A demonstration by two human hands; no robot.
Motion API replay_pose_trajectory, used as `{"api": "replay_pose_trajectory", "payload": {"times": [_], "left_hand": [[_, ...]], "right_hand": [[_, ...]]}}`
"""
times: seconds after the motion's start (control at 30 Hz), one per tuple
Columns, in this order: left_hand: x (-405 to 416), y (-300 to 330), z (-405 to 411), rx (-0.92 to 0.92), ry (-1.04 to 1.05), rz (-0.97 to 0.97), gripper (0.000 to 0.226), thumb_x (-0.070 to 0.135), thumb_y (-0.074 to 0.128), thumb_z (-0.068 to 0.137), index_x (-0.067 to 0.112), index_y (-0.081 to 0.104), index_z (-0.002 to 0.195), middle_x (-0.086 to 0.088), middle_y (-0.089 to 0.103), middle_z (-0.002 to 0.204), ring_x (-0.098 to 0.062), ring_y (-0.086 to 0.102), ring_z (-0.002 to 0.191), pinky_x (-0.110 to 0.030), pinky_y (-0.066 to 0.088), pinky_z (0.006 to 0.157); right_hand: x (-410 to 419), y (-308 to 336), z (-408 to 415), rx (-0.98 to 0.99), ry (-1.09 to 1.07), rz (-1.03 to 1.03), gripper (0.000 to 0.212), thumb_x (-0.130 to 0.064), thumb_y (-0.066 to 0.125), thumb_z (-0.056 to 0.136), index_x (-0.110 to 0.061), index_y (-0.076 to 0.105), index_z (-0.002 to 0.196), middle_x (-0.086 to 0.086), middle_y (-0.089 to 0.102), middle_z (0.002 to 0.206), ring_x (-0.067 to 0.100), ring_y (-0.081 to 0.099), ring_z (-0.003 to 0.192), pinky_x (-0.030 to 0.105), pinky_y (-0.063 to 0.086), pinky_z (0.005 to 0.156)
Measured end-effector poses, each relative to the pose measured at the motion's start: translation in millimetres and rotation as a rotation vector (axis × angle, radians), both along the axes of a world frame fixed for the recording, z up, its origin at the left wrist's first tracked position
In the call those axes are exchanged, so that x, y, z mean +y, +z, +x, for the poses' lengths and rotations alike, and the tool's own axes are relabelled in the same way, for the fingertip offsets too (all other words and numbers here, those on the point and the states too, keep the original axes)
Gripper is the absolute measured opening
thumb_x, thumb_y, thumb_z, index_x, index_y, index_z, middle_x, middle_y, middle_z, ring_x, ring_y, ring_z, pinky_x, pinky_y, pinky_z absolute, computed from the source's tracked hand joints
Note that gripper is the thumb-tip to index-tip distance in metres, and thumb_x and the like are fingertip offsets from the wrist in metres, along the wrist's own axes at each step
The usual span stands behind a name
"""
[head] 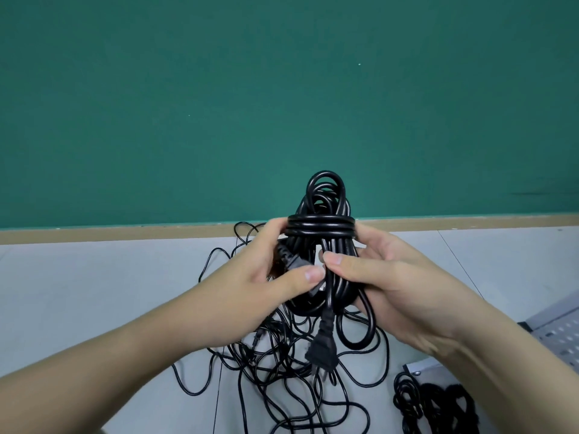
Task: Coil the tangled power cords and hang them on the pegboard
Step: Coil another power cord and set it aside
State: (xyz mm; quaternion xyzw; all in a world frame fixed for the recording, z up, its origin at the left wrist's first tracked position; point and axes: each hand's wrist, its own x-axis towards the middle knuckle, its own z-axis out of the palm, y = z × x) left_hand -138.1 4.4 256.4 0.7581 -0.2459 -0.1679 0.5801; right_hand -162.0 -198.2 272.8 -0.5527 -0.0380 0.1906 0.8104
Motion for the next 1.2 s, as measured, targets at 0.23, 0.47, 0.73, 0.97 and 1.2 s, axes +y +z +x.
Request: {"api": "replay_pose_trajectory", "payload": {"times": [0.23,0.47,0.73,0.97,1.2], "left_hand": [[-19,-10,-6,0.058,0.185,-0.148,0.049,0.049,0.064,0.096,0.030,0.049,0.139,0.013,0.068,0.129,-0.006,0.060,0.127,-0.042,0.045,0.113],[-23,-7,-6,0.218,0.185,-0.127,0.049,0.045,0.064,0.094,0.029,0.050,0.138,0.012,0.071,0.125,-0.003,0.065,0.120,-0.038,0.045,0.112],[-9,-1,-7,0.281,0.072,-0.162,0.052,0.059,0.052,0.099,0.034,0.052,0.144,0.004,0.065,0.140,-0.018,0.054,0.138,-0.052,0.029,0.120],[-6,2,-8,0.177,0.144,-0.168,0.048,0.049,0.071,0.086,0.021,0.062,0.123,-0.005,0.077,0.111,-0.018,0.073,0.097,-0.049,0.049,0.107],[8,13,1,-0.376,0.211,-0.011,0.037,0.049,0.079,0.075,0.040,0.061,0.107,0.008,0.062,0.101,-0.019,0.062,0.093,-0.030,0.056,0.079]], "right_hand": [[5,0,-1,-0.012,-0.008,0.035,0.044,-0.009,0.062,0.090,-0.004,0.062,0.133,0.024,0.068,0.129,0.038,0.065,0.122,0.043,0.056,0.102],[1,2,0,0.009,-0.003,-0.163,0.051,-0.008,0.077,0.077,-0.014,0.067,0.127,0.017,0.073,0.121,0.027,0.073,0.109,0.028,0.058,0.086],[-4,3,-1,0.071,-0.033,-0.063,0.058,0.005,0.067,0.070,-0.007,0.065,0.127,0.026,0.069,0.126,0.034,0.071,0.109,0.040,0.059,0.092],[-6,4,-1,0.000,-0.049,-0.021,0.058,0.007,0.061,0.071,-0.003,0.063,0.128,0.029,0.068,0.125,0.031,0.069,0.099,0.037,0.060,0.086],[-4,1,1,-0.058,-0.054,-0.102,0.063,0.007,0.062,0.070,-0.010,0.061,0.130,0.024,0.070,0.116,0.025,0.068,0.098,0.031,0.057,0.084]]}}
